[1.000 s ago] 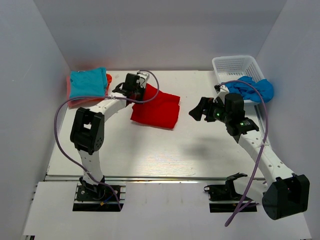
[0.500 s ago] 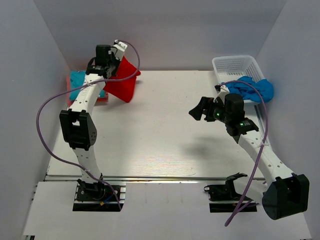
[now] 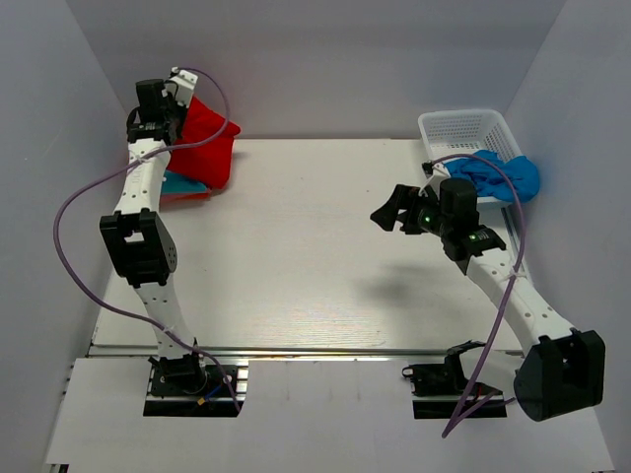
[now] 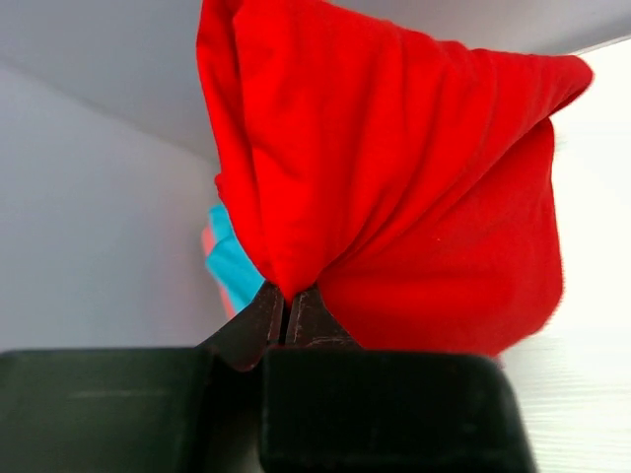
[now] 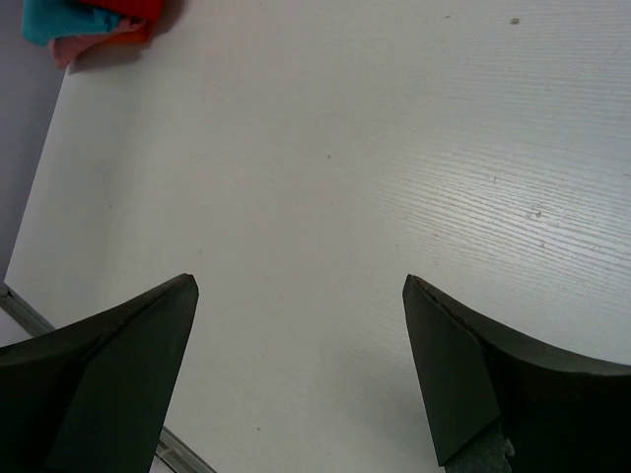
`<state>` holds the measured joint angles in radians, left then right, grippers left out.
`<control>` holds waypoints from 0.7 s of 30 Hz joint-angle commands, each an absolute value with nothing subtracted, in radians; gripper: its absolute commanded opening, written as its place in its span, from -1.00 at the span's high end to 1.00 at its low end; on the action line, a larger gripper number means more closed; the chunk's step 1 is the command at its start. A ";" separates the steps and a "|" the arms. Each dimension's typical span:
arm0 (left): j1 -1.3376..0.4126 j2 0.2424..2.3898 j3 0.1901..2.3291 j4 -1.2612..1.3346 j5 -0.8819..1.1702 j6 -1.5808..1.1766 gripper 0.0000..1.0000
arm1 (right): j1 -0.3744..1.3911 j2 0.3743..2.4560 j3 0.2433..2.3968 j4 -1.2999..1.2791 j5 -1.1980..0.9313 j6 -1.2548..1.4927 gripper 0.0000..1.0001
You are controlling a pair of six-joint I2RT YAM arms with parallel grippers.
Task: Fold and stack the t-shirts
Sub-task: Put the neatly folded tshirt into the corner of the board with the left arm
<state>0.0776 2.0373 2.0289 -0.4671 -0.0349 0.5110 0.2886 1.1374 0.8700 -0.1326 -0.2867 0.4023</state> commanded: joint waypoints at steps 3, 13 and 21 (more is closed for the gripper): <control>0.152 2.036 2.074 -0.385 -0.018 0.477 1.00 | 0.287 1.192 0.930 -0.081 -0.310 0.433 -0.81; 0.222 2.137 2.074 -0.296 -0.199 0.396 0.80 | 0.290 1.276 0.966 -0.077 -0.331 0.459 -0.81; 0.222 2.171 2.114 -0.259 -0.267 0.328 -1.00 | 0.293 1.269 0.965 -0.089 -0.347 0.471 -0.81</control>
<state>0.2180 2.2074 2.0521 -0.3016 -0.2447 0.3656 0.2890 1.2716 0.9279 -0.1089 -0.3264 0.4644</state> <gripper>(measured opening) 0.994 0.904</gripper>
